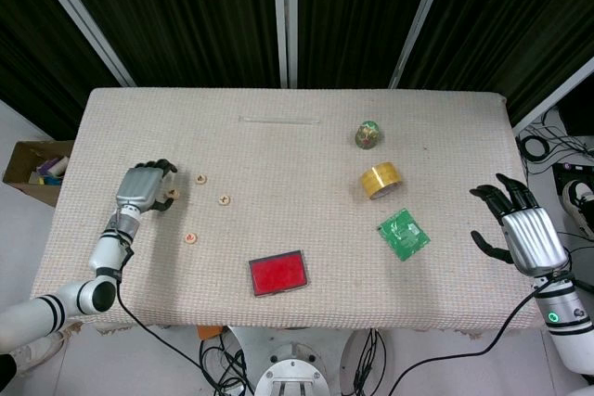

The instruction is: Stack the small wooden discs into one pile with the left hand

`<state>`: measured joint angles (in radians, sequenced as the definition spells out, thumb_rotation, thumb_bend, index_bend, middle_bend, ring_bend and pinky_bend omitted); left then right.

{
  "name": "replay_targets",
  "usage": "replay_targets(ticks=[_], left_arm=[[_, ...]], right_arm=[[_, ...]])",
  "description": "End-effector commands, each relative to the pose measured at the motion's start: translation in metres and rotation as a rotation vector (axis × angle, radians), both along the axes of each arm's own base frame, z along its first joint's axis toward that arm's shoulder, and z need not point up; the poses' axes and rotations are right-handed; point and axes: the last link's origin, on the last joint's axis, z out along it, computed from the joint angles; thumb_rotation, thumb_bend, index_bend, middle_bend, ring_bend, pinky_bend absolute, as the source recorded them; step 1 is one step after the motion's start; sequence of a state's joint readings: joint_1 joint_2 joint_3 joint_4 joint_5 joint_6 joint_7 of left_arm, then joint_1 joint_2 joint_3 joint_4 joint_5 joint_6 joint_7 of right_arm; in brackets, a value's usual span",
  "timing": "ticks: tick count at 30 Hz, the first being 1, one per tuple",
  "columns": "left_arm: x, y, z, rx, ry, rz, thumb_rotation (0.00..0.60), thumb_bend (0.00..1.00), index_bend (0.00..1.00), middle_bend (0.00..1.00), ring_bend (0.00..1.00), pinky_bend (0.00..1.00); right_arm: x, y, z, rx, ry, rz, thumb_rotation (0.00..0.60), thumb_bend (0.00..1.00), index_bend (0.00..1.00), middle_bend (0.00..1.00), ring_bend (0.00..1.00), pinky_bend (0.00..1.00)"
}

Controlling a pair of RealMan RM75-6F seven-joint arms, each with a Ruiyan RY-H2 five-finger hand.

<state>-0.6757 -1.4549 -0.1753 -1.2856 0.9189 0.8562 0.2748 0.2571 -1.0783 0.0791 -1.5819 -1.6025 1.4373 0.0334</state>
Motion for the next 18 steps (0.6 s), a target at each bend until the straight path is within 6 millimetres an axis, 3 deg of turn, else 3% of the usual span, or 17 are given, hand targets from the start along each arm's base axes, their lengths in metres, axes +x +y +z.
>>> replay_targets(ticks=[1,10,18], left_arm=[[0.019,0.007,0.006,0.018,-0.057,-0.025,0.600,0.29,0.28,0.16,0.18,0.22],[0.056,0.045,-0.021,-0.018,0.007,-0.019,0.600,0.31,0.40,0.17,0.18,0.22],[0.062,0.050,-0.042,-0.055,0.070,0.004,0.600,0.31,0.40,0.16,0.18,0.22]], right_arm=[[0.001,0.000,0.000,-0.001,0.001,0.003,0.600,0.23,0.24,0.26,0.06,0.18],[0.000,-0.001,0.000,0.002,0.002,0.005,0.600,0.23,0.25,0.26,0.06,0.18],[-0.007,0.000,0.003,-0.005,-0.002,-0.013,0.600,0.23,0.25,0.26,0.06,0.18]])
